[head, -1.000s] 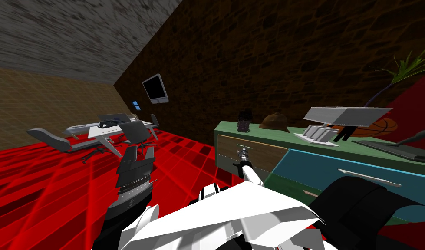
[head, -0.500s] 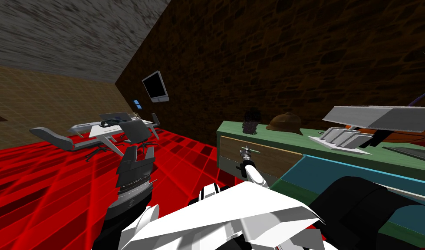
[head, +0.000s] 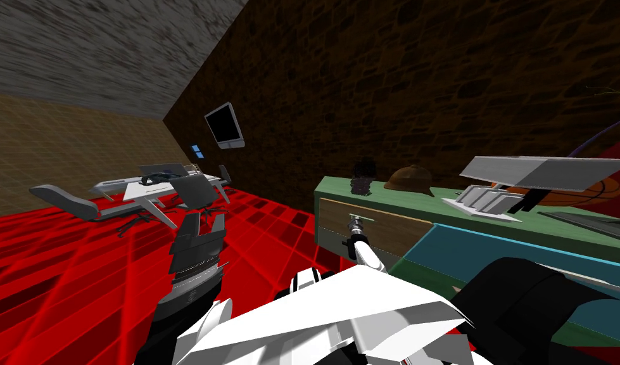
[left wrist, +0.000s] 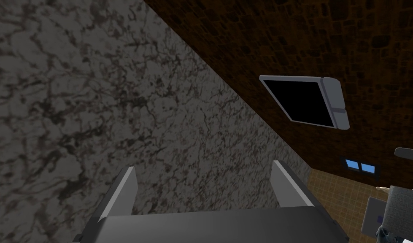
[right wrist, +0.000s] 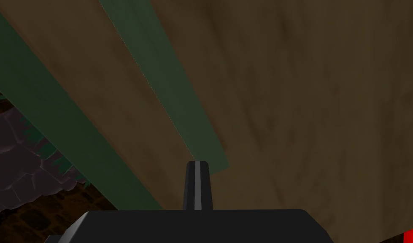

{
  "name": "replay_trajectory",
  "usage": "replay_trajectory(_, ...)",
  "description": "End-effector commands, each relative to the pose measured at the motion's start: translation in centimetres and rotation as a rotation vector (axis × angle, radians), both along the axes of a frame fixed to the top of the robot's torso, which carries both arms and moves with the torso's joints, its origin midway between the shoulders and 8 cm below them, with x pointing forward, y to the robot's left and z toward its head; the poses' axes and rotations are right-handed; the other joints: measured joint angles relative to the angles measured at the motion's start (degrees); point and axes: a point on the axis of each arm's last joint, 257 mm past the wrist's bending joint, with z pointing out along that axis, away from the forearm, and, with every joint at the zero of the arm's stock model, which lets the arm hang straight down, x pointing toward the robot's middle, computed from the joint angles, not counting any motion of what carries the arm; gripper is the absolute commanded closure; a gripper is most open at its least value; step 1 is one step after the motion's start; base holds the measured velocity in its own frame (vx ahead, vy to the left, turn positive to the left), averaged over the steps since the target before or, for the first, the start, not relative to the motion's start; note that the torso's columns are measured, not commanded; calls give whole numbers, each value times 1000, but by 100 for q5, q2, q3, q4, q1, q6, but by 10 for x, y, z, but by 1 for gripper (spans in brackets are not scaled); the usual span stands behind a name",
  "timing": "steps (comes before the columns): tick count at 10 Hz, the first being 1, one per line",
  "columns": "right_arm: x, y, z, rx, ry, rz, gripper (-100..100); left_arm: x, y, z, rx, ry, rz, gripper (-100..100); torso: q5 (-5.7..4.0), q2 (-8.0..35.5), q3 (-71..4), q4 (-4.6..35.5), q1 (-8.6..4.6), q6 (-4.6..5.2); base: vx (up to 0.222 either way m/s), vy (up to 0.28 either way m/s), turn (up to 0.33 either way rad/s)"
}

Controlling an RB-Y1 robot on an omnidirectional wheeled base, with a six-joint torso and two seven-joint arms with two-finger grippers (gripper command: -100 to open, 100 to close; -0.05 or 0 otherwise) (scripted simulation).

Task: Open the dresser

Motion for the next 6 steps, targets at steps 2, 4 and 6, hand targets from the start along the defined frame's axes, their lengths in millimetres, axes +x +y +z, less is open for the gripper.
replay_trajectory(2, -7, -4, -1, -19, 25, 9, -100, 0, 0, 0, 0, 0, 0, 0, 11, -39, -27, -12, 35, 1, 5, -19, -85)
replay_trajectory(4, -11, -8, -2, -31, 43, 17, -100, 0, 0, 0, 0, 0, 0, 0, 8, -25, -18, -8, 27, -2, 18, -14, -55)
replay_trajectory(6, -5, -16, -2, -30, 39, -5, -100, 0, 0, 0, 0, 0, 0, 0, 7, -9, -7, -3, 25, -3, -10, -9, 63)
